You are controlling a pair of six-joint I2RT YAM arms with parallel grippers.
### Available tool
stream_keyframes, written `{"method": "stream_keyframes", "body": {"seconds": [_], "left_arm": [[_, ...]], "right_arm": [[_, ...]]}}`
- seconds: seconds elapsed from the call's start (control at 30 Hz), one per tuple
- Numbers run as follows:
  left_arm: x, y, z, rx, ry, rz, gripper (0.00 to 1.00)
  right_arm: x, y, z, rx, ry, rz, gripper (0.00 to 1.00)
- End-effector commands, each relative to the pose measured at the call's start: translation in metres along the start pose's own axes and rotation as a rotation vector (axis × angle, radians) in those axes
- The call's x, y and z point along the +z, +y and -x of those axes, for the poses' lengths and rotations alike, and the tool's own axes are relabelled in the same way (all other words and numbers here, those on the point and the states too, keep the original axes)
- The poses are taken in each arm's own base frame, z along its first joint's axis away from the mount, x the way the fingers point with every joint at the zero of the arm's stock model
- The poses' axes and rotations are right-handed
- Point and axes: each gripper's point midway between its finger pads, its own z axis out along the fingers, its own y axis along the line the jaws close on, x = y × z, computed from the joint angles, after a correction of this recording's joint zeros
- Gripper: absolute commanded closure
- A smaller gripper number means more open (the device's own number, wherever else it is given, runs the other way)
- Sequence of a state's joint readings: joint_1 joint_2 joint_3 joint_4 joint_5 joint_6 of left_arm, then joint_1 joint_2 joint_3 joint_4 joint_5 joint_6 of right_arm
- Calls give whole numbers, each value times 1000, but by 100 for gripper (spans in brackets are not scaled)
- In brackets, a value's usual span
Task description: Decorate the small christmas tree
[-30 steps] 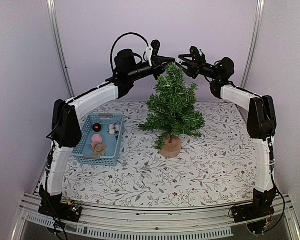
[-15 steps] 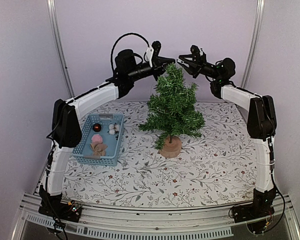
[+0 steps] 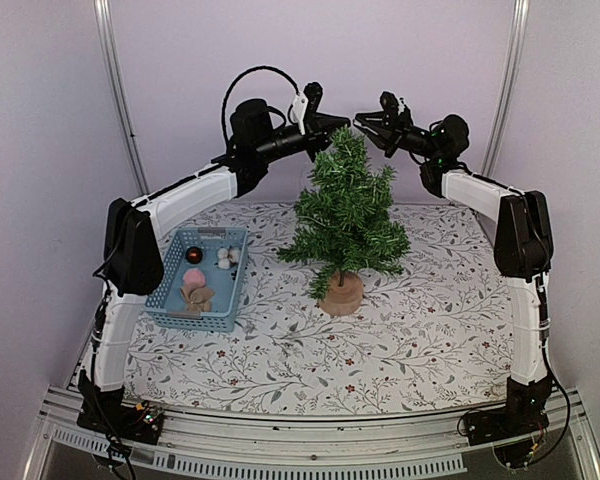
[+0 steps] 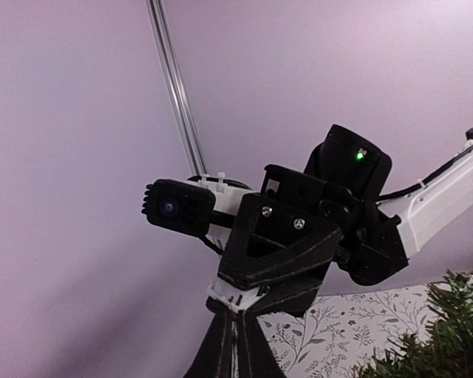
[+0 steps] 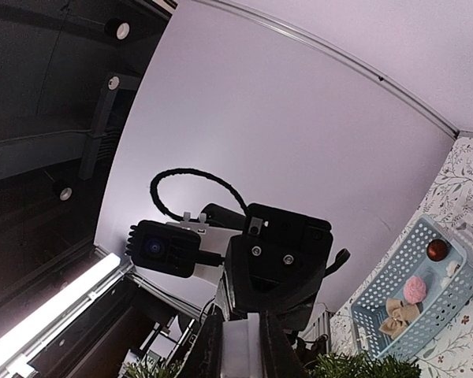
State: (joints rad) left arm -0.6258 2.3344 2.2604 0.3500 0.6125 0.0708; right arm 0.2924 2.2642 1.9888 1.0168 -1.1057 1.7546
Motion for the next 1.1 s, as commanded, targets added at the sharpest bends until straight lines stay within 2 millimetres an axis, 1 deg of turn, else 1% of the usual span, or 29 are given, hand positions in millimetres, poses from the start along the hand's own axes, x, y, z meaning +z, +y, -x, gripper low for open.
{"method": "stream_keyframes", "body": {"seconds": [0.0,0.07,0.17,0.3,0.37,0.47,0.5,0.6,0.7,0.83,0.9,1.0,1.03,1.07], "left_arm": [[1,2,17,15,-20,16,87],[-1,5,20,9,-22,25,73],[-5,11,26,-1,-28,43,60],[-12,19,37,6,-40,92,48],[-17,29,42,-15,-45,123,44],[-28,47,46,-64,-46,179,30],[-32,51,47,-73,-44,196,27],[-43,59,50,-79,-28,235,24],[-57,64,51,-120,-13,260,26],[-82,67,45,-150,14,308,28],[-91,66,42,-153,36,326,28],[-104,62,39,-148,63,343,28],[-107,60,39,-147,68,348,28],[-110,59,38,-148,74,352,28]], "right_arm": [[-5,-3,9,-34,-22,-12,91],[-8,-4,13,-34,-33,-19,91],[-13,-6,18,-42,-48,-30,92],[-19,-9,26,-61,-77,-46,93],[-23,-12,31,-63,-94,-55,93],[-29,-18,38,-67,-122,-77,93],[-30,-20,40,-67,-128,-84,93],[-33,-27,42,-68,-132,-109,93],[-34,-38,38,-58,-116,-130,93],[-40,-54,29,-37,-104,-179,93],[-43,-57,24,-45,-100,-202,94],[-57,-65,19,-43,-111,-233,94],[-62,-60,19,-50,-118,-239,94],[-70,-61,18,-49,-126,-251,94]]}}
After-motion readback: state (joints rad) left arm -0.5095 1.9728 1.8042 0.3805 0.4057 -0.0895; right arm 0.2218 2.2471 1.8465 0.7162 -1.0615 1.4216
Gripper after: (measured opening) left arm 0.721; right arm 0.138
